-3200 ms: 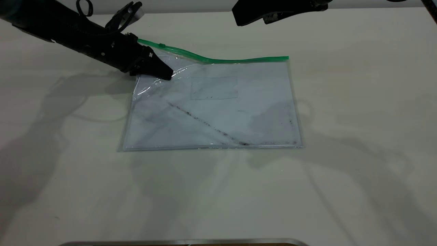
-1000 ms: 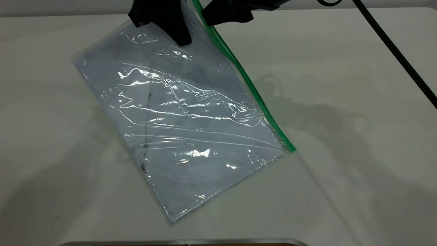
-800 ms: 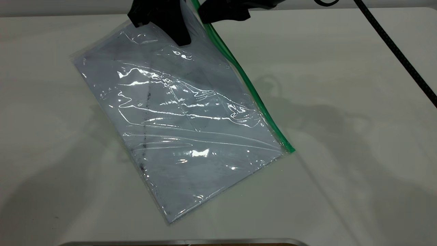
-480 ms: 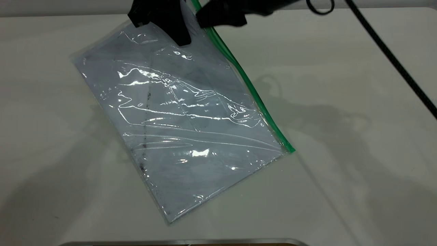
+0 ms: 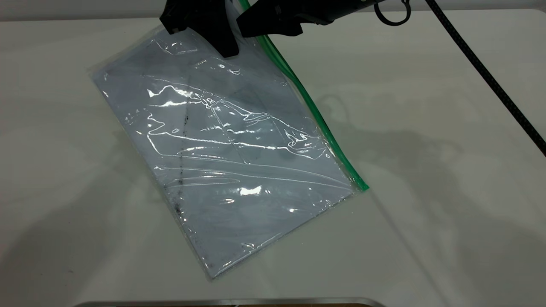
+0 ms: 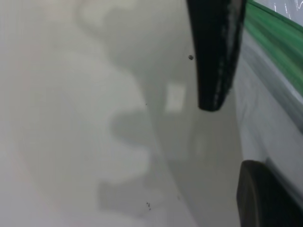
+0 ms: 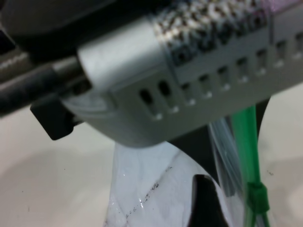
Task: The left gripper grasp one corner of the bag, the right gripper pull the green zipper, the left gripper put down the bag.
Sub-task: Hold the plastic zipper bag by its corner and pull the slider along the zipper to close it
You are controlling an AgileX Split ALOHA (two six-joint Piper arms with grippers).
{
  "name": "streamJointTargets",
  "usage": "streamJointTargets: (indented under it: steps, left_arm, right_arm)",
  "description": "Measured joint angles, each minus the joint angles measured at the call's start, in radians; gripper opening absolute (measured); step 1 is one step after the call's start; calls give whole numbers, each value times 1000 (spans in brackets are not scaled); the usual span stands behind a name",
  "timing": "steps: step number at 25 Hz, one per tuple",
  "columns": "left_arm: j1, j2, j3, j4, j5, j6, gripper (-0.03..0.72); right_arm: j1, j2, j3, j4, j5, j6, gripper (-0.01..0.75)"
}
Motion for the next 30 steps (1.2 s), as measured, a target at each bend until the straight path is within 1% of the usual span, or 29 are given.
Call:
streamJointTargets:
  steps: [2, 5, 9, 13, 14, 18, 25, 30]
  left_arm:
    - [0, 0, 0, 0, 0, 0, 53]
    - [0, 0, 0, 0, 0, 0, 53]
    - [0, 0, 0, 0, 0, 0, 53]
    - [0, 0, 0, 0, 0, -3, 53]
    - [0, 0, 0, 0, 0, -3, 53]
    - [0, 0, 0, 0, 0, -2, 53]
    - [3, -29, 4, 3, -2, -2, 53]
    - [43, -73, 4, -18, -7, 1, 53]
  right_arm:
    - [-1, 1, -1, 0, 6, 0, 487]
    - [-1, 1, -2, 0, 32, 0, 400]
    - [-1, 2, -2, 0, 41, -4, 251]
    - [-1, 3, -2, 0, 39, -23, 71]
    - [-1, 4, -2, 0, 39, -30, 43]
    - [-1, 4, -2, 0, 37, -62, 37]
    - [-2, 4, -6, 10, 2, -67, 37]
    - [-11, 3, -11, 20, -7, -70, 37]
